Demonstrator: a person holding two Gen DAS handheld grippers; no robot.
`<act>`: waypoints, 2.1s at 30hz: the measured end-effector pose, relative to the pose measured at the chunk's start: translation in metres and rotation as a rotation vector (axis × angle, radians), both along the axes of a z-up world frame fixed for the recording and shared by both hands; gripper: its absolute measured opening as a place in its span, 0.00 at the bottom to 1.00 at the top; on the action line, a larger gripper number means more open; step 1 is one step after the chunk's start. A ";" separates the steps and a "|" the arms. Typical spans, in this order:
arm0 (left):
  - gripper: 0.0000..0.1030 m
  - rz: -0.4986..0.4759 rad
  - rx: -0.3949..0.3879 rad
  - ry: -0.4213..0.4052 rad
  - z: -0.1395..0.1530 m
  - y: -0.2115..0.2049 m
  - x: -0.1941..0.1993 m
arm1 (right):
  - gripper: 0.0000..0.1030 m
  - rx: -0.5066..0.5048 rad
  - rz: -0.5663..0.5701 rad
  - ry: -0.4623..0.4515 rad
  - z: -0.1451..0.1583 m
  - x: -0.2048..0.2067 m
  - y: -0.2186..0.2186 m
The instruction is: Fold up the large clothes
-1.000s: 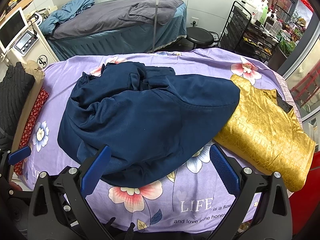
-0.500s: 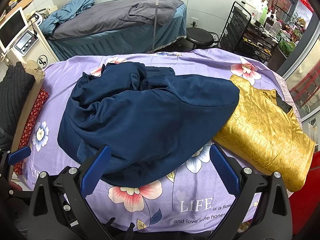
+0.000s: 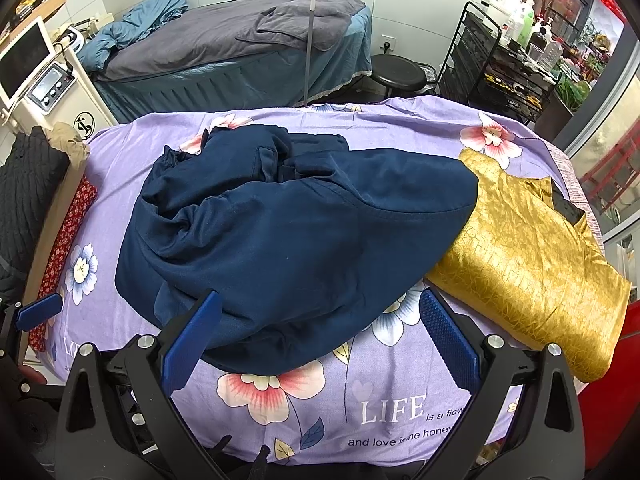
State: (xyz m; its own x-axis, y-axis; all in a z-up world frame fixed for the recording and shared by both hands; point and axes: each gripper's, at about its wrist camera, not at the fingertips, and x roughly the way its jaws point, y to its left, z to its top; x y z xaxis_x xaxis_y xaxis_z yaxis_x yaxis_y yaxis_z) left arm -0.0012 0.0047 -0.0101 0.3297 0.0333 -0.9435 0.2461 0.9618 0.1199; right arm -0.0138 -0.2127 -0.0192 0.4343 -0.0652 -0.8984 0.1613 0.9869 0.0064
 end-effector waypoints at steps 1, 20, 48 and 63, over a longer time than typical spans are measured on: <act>0.94 0.000 0.000 0.001 0.000 0.000 0.000 | 0.94 0.001 0.000 0.000 0.000 0.000 0.000; 0.94 0.001 -0.002 0.001 0.000 0.002 0.000 | 0.94 0.004 0.000 0.003 0.001 0.000 0.000; 0.94 0.001 0.000 0.001 0.000 0.005 0.000 | 0.94 0.005 0.001 0.005 0.000 0.000 0.000; 0.94 0.004 0.004 -0.004 0.003 0.005 -0.001 | 0.94 0.003 0.003 -0.003 0.002 -0.003 0.000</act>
State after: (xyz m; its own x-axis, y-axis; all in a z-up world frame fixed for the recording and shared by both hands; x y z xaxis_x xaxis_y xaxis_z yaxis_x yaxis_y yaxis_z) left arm -0.0027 0.0095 -0.0074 0.3331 0.0381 -0.9421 0.2418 0.9623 0.1245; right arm -0.0168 -0.2127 -0.0172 0.4374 -0.0613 -0.8972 0.1585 0.9873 0.0099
